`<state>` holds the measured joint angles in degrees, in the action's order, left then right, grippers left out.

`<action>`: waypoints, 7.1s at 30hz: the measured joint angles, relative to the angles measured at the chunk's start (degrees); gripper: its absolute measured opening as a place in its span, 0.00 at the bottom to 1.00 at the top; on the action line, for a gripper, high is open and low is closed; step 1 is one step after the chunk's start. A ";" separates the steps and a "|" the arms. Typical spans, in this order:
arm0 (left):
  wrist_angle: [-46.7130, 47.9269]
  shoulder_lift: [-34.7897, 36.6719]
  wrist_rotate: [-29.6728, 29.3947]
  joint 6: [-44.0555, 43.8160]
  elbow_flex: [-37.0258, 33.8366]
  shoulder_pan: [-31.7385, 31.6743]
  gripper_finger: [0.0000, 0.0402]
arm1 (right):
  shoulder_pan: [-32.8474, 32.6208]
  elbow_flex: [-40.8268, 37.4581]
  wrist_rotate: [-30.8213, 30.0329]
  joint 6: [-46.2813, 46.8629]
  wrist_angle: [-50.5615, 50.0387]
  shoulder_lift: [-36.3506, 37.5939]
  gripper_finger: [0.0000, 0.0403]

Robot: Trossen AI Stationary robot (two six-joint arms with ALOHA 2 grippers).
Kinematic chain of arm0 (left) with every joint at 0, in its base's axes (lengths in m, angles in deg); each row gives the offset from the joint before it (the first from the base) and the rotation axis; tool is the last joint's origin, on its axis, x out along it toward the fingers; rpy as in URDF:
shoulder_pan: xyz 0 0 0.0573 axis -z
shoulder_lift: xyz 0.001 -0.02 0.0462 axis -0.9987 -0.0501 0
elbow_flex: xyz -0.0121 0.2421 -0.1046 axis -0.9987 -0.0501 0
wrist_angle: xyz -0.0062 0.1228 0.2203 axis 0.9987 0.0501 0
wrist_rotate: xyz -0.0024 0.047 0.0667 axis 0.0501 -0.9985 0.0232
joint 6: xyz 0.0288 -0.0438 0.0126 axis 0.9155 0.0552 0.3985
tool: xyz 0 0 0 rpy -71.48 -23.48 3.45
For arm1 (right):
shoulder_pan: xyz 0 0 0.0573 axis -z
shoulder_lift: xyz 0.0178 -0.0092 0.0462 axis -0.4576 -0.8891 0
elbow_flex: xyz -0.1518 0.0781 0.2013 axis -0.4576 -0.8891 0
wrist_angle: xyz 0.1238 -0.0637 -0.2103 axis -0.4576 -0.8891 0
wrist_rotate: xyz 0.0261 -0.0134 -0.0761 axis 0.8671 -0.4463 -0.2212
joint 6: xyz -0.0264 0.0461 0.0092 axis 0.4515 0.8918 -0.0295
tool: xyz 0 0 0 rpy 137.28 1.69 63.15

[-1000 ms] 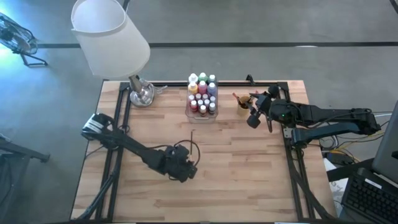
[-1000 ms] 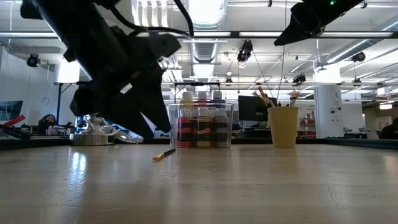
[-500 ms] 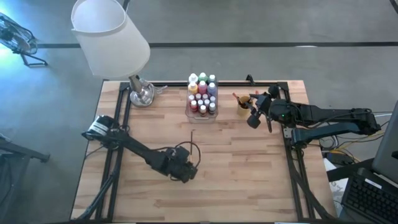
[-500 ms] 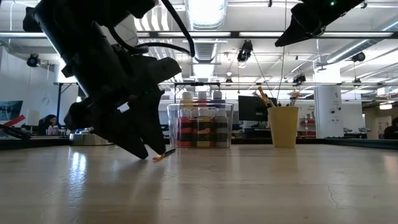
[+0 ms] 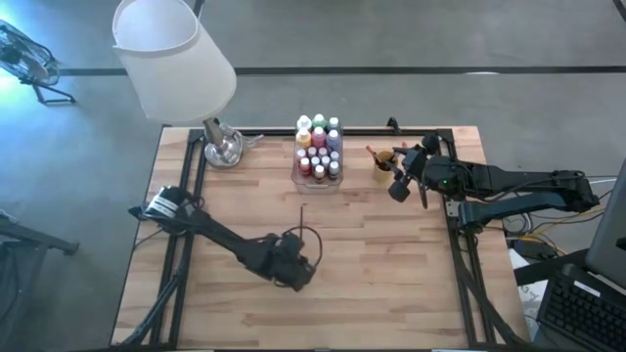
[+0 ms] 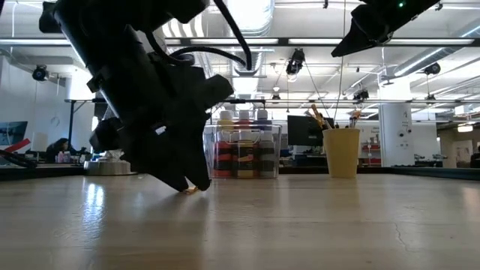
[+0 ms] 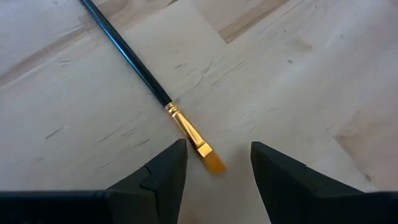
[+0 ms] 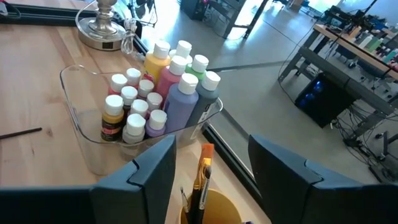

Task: Pick & Place Paint Supplies
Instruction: Put the gold paint brush into the cup

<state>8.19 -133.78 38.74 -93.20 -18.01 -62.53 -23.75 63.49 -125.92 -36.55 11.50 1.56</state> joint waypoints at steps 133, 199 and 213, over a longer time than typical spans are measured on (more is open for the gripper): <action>-8.48 5.58 24.30 27.41 5.03 -8.09 0.00 | -35.67 11.34 -17.30 -18.36 39.07 -68.06 0.28; -9.16 5.69 26.71 29.94 5.10 -8.15 0.01 | -32.24 14.60 -10.42 -13.72 31.02 -68.13 0.04; 14.25 14.08 -7.59 32.25 5.61 -4.17 0.33 | -28.46 11.52 -12.86 7.81 10.06 -57.54 0.02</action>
<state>22.44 -119.70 31.15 -60.96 -12.41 -66.70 -52.21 75.02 -138.77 -28.74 21.56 -55.98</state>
